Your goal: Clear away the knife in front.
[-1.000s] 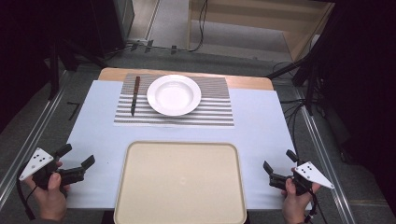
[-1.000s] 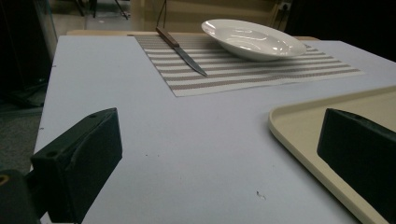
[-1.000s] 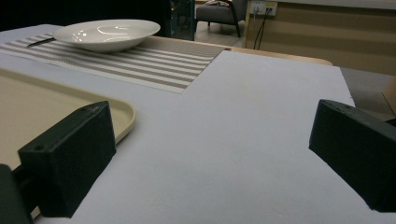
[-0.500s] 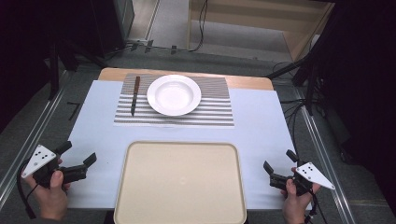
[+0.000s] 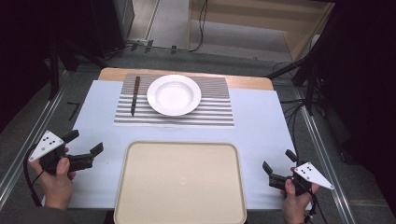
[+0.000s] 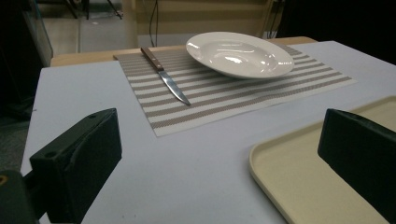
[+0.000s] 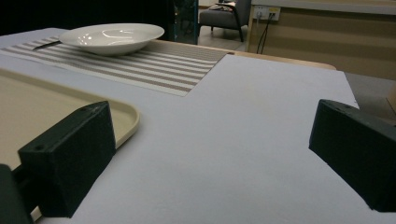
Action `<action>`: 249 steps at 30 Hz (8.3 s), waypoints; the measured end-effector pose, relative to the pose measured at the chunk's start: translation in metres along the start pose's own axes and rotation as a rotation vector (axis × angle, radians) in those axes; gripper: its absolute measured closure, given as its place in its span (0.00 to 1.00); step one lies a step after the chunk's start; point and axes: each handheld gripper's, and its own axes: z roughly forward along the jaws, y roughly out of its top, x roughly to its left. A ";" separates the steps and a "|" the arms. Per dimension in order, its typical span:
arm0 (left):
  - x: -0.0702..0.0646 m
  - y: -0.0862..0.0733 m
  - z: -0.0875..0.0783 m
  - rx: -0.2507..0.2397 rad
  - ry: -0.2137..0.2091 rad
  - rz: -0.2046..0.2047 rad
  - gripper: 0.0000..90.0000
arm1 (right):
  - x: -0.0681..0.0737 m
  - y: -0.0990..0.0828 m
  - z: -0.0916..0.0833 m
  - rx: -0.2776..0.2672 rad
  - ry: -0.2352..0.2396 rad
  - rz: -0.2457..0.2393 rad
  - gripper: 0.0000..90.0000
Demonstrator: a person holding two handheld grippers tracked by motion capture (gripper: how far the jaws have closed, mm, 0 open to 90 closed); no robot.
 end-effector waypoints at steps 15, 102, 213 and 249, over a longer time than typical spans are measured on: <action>0.005 0.033 0.041 0.021 -0.024 0.014 0.00 | 0.000 0.000 0.000 -0.003 0.007 -0.009 0.00; 0.063 0.077 0.306 0.596 0.217 -0.183 0.75 | -0.002 -0.001 0.001 -0.023 0.033 0.003 0.00; -0.044 0.047 0.114 0.430 -0.061 -0.082 0.85 | 0.002 0.000 0.004 0.008 0.019 -0.033 0.00; -0.096 -0.002 0.064 0.453 -0.125 -0.089 0.85 | 0.003 0.000 0.004 0.012 0.019 -0.041 0.00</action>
